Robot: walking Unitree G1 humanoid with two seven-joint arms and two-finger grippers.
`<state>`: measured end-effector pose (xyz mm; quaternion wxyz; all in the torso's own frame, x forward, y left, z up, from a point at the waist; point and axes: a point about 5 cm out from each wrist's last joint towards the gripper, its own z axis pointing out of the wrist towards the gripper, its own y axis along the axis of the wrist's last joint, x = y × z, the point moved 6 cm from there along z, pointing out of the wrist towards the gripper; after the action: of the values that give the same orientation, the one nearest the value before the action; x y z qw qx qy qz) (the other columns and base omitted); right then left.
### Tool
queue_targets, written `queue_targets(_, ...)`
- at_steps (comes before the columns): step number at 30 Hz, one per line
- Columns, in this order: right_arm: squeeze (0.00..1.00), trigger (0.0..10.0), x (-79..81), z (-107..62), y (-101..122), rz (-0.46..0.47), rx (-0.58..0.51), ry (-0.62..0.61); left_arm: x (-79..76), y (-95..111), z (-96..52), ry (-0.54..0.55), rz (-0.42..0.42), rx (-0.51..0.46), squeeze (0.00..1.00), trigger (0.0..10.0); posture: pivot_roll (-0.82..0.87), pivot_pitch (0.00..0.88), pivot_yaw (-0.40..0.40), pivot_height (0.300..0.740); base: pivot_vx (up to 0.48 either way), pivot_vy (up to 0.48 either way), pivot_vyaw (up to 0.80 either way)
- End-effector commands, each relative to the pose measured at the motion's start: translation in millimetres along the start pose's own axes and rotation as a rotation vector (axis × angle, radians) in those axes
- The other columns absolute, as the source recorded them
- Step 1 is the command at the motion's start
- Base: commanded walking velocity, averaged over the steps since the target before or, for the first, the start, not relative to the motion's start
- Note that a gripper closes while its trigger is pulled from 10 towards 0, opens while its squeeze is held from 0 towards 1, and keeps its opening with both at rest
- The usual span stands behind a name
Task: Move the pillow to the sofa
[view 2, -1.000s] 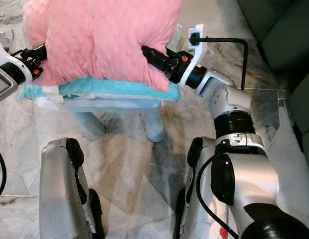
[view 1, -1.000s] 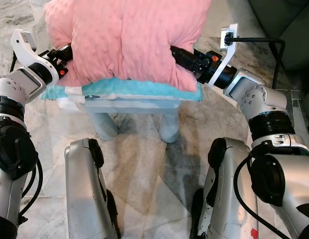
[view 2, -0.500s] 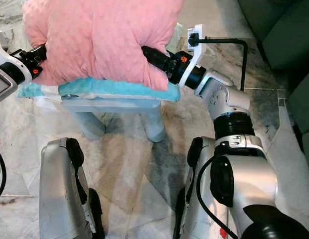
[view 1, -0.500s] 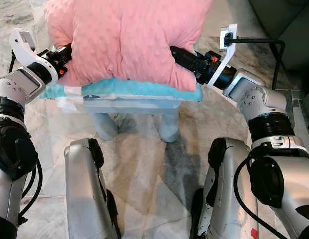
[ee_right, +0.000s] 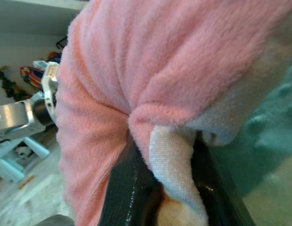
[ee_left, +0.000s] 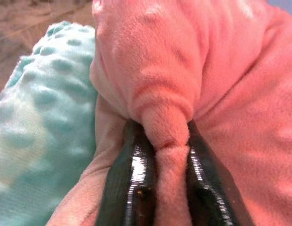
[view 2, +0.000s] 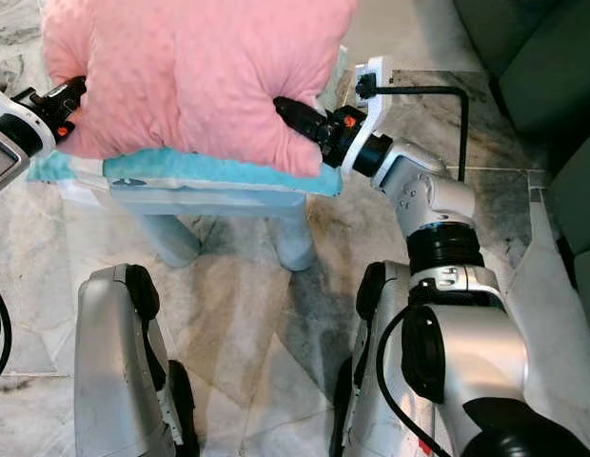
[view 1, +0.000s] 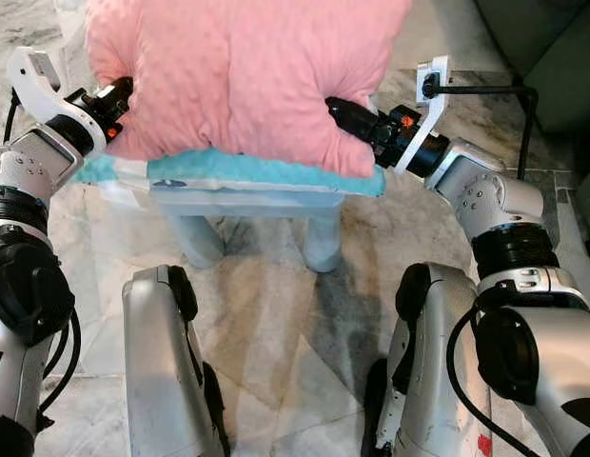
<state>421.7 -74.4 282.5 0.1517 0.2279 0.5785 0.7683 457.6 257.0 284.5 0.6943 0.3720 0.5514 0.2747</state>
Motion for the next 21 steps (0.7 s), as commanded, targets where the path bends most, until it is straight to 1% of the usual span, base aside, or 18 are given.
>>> queue_targets(1,0.00,0.0,2.9,1.1,-6,-0.022,0.019,0.002,2.2,5,-3.2,-0.012,0.023,-0.028,0.00,0.0,0.04,0.274,0.025,0.343,0.000,0.000,0.00)
queue_targets(3,0.00,0.0,4.2,0.5,-8,-0.036,0.025,0.004,4.1,10,-4.4,-0.004,0.013,-0.058,0.00,0.0,0.04,0.247,0.024,0.343,0.000,0.000,0.00)
queue_targets(4,0.00,0.0,7.5,0.0,-11,-0.057,0.033,0.016,7.4,16,-6.4,0.009,0.001,-0.098,0.00,0.0,0.03,0.225,0.024,0.343,0.000,0.000,0.00)
queue_targets(8,0.00,0.0,12.0,-0.8,-15,-0.083,0.031,0.021,13.3,25,-10.9,0.029,0.036,-0.157,0.00,0.0,0.02,0.173,0.023,0.343,0.000,0.000,0.00)
queue_targets(10,0.00,0.0,14.6,-2.8,-18,-0.115,0.024,0.011,14.6,28,-13.4,0.026,0.070,-0.198,0.00,0.0,0.02,0.125,0.022,0.343,0.000,0.000,0.00)
queue_targets(11,0.00,0.0,14.8,-3.2,-19,-0.123,0.022,0.007,14.9,27,-13.7,0.026,0.076,-0.204,0.00,0.0,0.02,0.125,0.022,0.343,0.000,0.000,0.00)
queue_targets(13,0.00,0.0,14.6,-5.0,-19,-0.146,0.009,-0.021,15.5,25,-14.5,0.030,0.111,-0.225,0.00,0.0,0.01,0.096,0.021,0.343,0.000,0.000,0.00)
queue_targets(14,0.00,0.0,11.1,-8.2,-18,-0.194,-0.011,-0.078,12.2,22,-15.7,0.017,0.158,-0.259,0.00,0.0,0.01,0.070,0.019,0.343,0.000,0.000,0.00)
queue_targets(16,0.00,0.0,7.5,-11.3,-18,-0.229,-0.028,-0.128,9.0,20,-16.9,0.010,0.211,-0.289,0.00,0.0,0.01,0.051,0.015,0.343,0.000,0.000,0.00)
queue_targets(18,0.00,0.0,6.4,-14.0,-18,-0.248,-0.039,-0.157,8.1,21,-19.4,0.014,0.229,-0.329,0.00,0.0,0.01,0.034,0.012,0.343,0.000,0.000,0.00)
queue_targets(20,0.00,0.0,4.7,-18.6,-24,-0.263,-0.044,-0.195,9.6,15,-22.5,0.034,0.250,-0.366,0.00,0.0,0.01,0.004,0.008,0.343,0.000,0.000,0.00)
queue_targets(21,0.00,0.0,4.9,-19.9,-26,-0.265,-0.045,-0.203,10.0,13,-23.7,0.040,0.255,-0.376,0.00,0.0,0.01,0.004,0.008,0.343,0.000,0.000,0.00)
